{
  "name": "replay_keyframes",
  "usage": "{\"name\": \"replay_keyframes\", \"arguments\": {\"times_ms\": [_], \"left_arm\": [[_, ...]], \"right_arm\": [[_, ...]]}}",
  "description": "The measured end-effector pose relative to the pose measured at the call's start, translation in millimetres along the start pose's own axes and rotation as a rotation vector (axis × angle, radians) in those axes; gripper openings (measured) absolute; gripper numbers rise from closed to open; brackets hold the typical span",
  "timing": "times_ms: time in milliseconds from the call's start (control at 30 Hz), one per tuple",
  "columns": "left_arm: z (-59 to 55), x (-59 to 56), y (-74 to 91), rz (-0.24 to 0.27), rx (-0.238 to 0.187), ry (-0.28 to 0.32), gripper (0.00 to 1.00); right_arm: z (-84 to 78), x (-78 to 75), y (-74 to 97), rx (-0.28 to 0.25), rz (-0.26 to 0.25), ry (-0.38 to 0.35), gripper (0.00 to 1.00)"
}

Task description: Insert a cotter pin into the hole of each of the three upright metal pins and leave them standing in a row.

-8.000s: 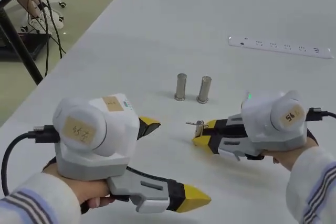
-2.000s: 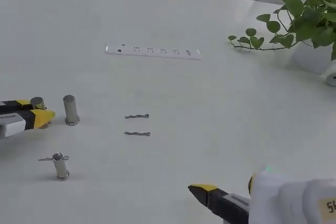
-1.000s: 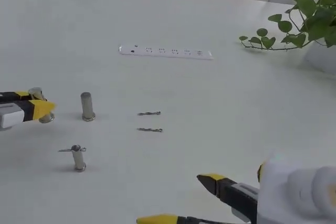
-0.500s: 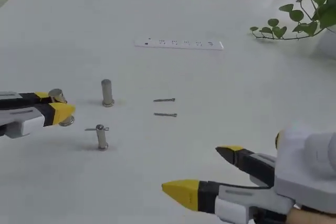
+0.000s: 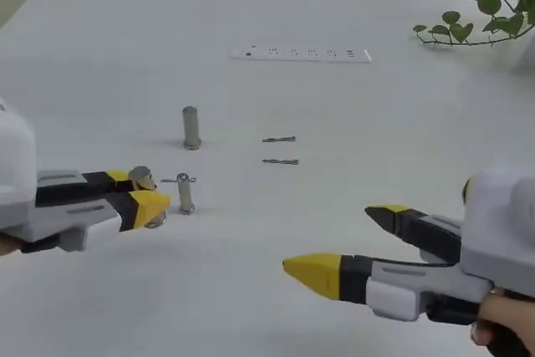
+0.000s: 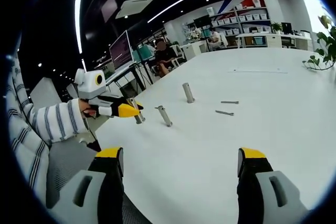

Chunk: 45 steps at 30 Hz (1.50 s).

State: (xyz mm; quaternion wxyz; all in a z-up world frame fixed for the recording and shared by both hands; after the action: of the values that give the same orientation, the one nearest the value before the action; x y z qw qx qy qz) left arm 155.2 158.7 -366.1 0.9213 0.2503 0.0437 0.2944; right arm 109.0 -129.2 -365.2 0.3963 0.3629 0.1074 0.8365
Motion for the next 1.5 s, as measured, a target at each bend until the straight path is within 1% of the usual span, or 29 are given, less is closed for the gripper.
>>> {"name": "replay_keyframes", "arguments": {"times_ms": [100,367,500,600,633,767,900,967,1033,1200,1367,1400,1433,1500], "left_arm": [[-1.2,-8.6,-5.4,-0.019,0.022,-0.017,0.09],[1.7,-22.6,-17.4,-0.036,0.032,-0.029,0.09],[1.8,-27.2,-24.4,-0.033,0.064,-0.040,0.09],[0.3,-30.3,-30.4,-0.029,0.089,-0.026,0.09],[-0.4,-30.8,-31.5,-0.028,0.093,-0.012,0.09],[-0.7,-35.1,-37.4,-0.024,0.092,0.011,0.09],[-2.2,-39.7,-45.1,-0.019,0.121,0.007,0.09],[-2.7,-41.4,-47.8,-0.019,0.129,0.005,0.09],[-2.6,-43.2,-50.6,-0.020,0.134,0.007,0.09],[-1.3,-46.9,-55.9,-0.013,0.135,0.012,0.09],[-4.4,-48.7,-60.9,-0.002,0.156,0.016,0.09],[-5.1,-49.1,-61.3,-0.011,0.154,0.019,0.09],[-5.4,-49.8,-61.8,-0.011,0.145,0.040,0.09],[-5.8,-50.2,-62.4,-0.008,0.134,0.047,0.09]], "right_arm": [[-0.9,1.4,1.2,-0.003,-0.003,0.004,0.89],[-6.6,1.8,5.4,-0.004,-0.011,-0.002,0.89],[-8.3,0.1,7.5,-0.004,-0.020,-0.003,0.89],[-9.2,-0.5,8.0,-0.008,-0.019,-0.008,0.88],[-9.6,-0.6,8.0,-0.008,-0.018,-0.009,0.88],[-11.1,-1.1,7.8,-0.005,-0.015,-0.011,0.88],[-11.5,-1.9,6.8,0.010,-0.010,-0.004,0.88],[-10.6,-1.7,6.7,0.017,-0.009,0.014,0.88],[-9.5,-1.5,7.3,0.023,-0.008,0.026,0.88],[-6.8,-2.0,9.4,0.018,-0.019,0.051,0.88],[-7.4,-2.1,9.6,0.024,-0.022,0.059,0.88],[-7.8,-2.3,9.6,0.025,-0.023,0.058,0.88],[-8.1,-2.4,9.6,0.024,-0.023,0.057,0.88],[-8.5,-2.3,9.6,0.024,-0.020,0.055,0.87]]}}
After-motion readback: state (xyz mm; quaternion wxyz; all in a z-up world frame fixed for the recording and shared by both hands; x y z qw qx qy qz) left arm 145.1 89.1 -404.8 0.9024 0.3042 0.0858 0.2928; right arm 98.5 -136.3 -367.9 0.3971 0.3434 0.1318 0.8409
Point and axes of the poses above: the centre of the closed fingertips' face, and the gripper's own axes: y roughly backward along the fingers, x roughly to its left, z roughly out of its top, the point moved 10 cm from there along y, roughly backward along the fingers, and after that the axes turned 15 degrees about -y, right-handed, at the moved point
